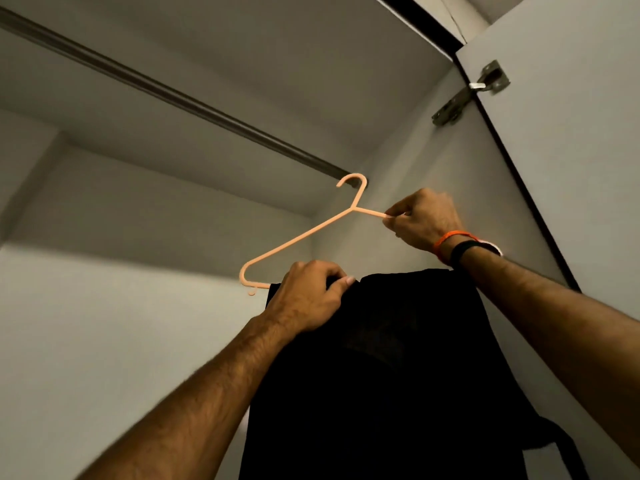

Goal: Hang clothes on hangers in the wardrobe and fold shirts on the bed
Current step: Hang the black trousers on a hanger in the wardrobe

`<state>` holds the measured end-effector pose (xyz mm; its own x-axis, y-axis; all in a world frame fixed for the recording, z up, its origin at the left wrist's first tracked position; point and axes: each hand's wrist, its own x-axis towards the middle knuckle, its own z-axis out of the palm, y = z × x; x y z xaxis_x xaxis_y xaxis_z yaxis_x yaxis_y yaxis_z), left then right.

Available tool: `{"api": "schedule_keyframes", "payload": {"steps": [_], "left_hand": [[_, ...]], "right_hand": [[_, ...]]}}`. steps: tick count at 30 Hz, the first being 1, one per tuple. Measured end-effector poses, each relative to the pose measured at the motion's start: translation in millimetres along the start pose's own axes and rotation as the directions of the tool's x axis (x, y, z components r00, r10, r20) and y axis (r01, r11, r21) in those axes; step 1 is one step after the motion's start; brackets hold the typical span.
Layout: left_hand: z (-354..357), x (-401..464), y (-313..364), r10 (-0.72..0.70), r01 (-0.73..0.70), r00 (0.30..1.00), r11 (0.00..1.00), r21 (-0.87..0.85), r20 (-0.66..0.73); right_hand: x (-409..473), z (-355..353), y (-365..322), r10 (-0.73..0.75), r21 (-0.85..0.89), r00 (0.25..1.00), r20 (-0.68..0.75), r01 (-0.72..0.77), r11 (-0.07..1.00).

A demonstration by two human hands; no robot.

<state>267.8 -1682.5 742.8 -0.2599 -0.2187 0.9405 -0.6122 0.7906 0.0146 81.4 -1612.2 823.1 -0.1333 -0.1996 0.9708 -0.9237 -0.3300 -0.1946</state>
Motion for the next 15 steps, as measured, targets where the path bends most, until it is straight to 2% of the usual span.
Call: {"api": "schedule_keyframes", "payload": {"steps": [15], "left_hand": [[31.5, 99.1, -36.7, 0.06, -0.07, 0.988, 0.996, -0.06, -0.142]], "right_hand": [[79.6, 20.0, 1.8, -0.051, -0.25, 0.988, -0.145, 0.013, 0.968]]}}
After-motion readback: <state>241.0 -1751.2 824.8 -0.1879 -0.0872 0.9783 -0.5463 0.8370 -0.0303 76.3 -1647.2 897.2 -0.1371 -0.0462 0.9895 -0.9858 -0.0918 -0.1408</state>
